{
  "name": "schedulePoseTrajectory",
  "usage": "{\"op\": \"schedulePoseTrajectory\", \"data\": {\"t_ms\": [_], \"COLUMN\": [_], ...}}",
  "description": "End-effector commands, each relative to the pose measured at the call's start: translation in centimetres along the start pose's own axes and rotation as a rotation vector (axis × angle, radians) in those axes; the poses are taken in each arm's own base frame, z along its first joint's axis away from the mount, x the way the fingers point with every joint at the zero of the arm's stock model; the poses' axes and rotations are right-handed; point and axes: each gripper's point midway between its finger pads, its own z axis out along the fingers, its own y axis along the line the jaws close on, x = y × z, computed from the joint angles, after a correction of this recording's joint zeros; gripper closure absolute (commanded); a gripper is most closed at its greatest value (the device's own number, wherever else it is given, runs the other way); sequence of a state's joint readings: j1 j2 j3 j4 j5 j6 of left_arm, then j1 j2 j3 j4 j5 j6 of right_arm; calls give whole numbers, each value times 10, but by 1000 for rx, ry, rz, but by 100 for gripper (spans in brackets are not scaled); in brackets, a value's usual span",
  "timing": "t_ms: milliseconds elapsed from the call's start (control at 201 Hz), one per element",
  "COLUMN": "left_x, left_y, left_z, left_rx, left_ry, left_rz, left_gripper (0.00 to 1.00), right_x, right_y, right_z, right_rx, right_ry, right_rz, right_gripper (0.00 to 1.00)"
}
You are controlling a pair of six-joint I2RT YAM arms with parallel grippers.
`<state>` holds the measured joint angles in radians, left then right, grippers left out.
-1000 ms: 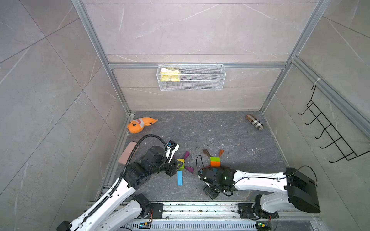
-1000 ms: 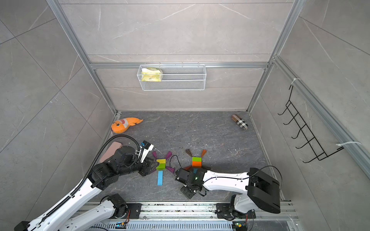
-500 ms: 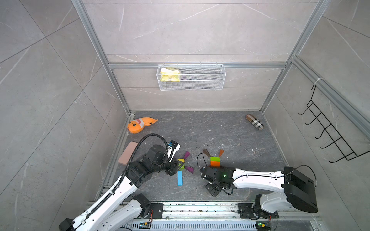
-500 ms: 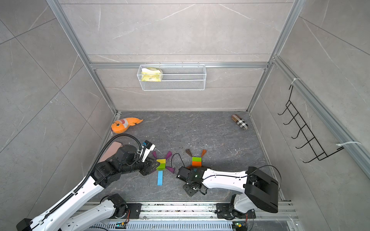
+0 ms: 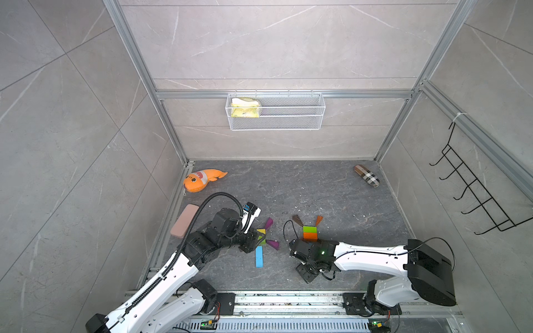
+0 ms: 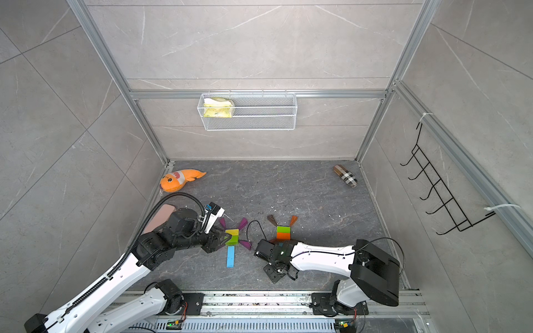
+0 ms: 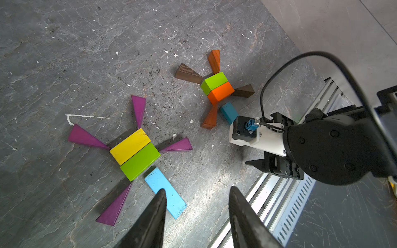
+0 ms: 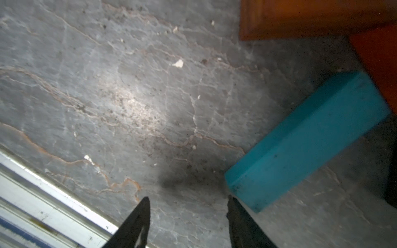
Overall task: Assemble a small pinwheel with building blocks
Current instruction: Adjust the building block at the center of the board.
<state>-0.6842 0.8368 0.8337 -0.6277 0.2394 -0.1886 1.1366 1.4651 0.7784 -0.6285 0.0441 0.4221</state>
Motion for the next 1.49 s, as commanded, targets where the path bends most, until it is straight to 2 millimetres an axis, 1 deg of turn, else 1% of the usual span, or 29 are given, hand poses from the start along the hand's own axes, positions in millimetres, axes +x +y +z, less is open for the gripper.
{"op": "schedulePoseTrajectory", "data": {"t_ms": [0, 428, 707, 1020, 1065, 1125, 1165, 1205, 1249, 1339, 1429, 1488], "left_x": [-6, -4, -3, -4, -4, -5, -7, -9, -11, -20, -36, -49], "left_y": [-3, -2, -1, 0, 0, 1, 1, 2, 3, 6, 6, 6], "left_z": [-1, 2, 6, 6, 5, 3, 2, 1, 0, 0, 3, 6], "left_rx": [20, 19, 20, 17, 15, 9, 6, -1, -8, -27, -31, -30], "left_ry": [-22, -10, 6, 4, 2, -7, -15, -25, -36, -72, -119, -153], "left_rz": [18, 13, 6, 6, 6, 11, 13, 16, 17, 19, 30, 38], "left_gripper": [51, 51, 51, 51, 51, 51, 51, 51, 51, 51, 50, 49], "right_x": [-4, -5, -6, -6, -6, -10, -16, -23, -31, -48, -69, -81], "right_y": [-5, -5, -5, -4, -5, -7, -7, -12, -23, -49, -75, -91], "right_z": [-4, -2, -3, -9, -15, -31, -46, -62, -79, -111, -138, -152], "right_rx": [27, 25, 25, 10, 16, 24, 18, 36, 67, 96, 82, 61], "right_ry": [-6, 0, -5, -23, -25, -50, -86, -134, -178, -252, -351, -407], "right_rz": [4, 4, 4, 8, 10, 19, 26, 41, 71, 144, 228, 269], "right_gripper": [40, 36, 35, 35, 35, 35, 34, 33, 29, 27, 21, 17]}}
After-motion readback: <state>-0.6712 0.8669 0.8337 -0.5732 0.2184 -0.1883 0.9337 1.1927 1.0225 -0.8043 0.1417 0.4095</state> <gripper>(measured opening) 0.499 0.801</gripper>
